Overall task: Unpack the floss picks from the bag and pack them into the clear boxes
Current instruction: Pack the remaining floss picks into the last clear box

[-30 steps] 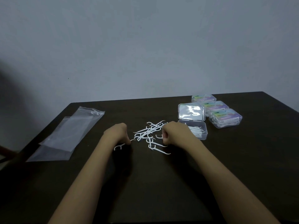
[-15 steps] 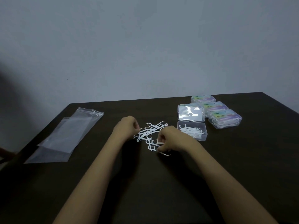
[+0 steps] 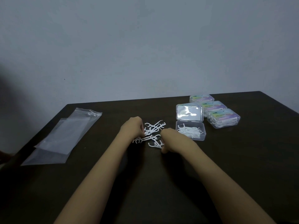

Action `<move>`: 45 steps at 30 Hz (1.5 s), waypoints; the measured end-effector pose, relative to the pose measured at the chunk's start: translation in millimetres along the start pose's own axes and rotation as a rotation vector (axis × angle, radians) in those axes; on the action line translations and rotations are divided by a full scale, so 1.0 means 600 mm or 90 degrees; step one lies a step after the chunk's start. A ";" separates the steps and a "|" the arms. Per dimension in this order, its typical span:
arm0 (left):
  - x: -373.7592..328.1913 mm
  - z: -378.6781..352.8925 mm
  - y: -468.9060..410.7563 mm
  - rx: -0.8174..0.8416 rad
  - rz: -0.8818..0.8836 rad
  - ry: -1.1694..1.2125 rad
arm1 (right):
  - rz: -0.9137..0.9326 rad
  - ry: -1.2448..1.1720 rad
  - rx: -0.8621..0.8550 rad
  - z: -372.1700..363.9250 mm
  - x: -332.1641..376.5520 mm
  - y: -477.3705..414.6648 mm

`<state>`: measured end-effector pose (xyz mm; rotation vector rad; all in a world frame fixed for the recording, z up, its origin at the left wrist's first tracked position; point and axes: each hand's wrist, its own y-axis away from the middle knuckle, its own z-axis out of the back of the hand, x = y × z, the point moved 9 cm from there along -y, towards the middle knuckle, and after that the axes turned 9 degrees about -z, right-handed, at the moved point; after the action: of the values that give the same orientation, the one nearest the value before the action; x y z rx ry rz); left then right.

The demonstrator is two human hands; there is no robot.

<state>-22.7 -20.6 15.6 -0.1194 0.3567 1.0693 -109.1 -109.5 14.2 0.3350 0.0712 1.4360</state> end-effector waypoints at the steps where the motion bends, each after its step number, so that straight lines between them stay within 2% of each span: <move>1: -0.001 0.001 0.000 0.000 0.004 -0.009 | -0.001 -0.001 0.005 -0.001 -0.002 -0.001; 9: -0.014 0.001 0.001 0.005 0.006 -0.055 | 0.012 -0.020 -0.012 0.006 -0.007 -0.001; 15: -0.010 0.022 0.002 -0.031 -0.006 -0.035 | 0.060 -0.292 -0.110 0.067 -0.062 -0.003; 19: -0.029 0.042 0.003 -0.058 -0.054 0.022 | 0.024 -0.410 -0.203 0.110 -0.133 0.005; 23: -0.070 0.055 0.000 -0.075 -0.115 0.062 | -0.048 -0.356 -0.225 0.103 -0.179 -0.008; 26: -0.112 0.056 -0.007 -0.084 -0.167 0.101 | -0.087 -0.308 -0.198 0.085 -0.192 -0.025; 29: -0.156 0.052 -0.020 -0.104 -0.210 0.127 | -0.092 -0.325 -0.171 0.077 -0.200 -0.030; 35: -0.234 0.010 -0.040 -0.080 -0.273 0.110 | -0.143 -0.399 -0.269 0.100 -0.258 -0.017; 41: -0.252 -0.027 -0.050 -0.041 -0.278 0.076 | -0.190 -0.373 -0.280 0.098 -0.280 -0.021; 45: -0.222 0.002 -0.049 -0.096 -0.258 0.088 | -0.182 -0.333 -0.309 0.103 -0.263 -0.022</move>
<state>-54.1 -145.8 59.9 -0.3848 0.3575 0.6865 -103.5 -276.7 45.7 0.2748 -0.6220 1.0060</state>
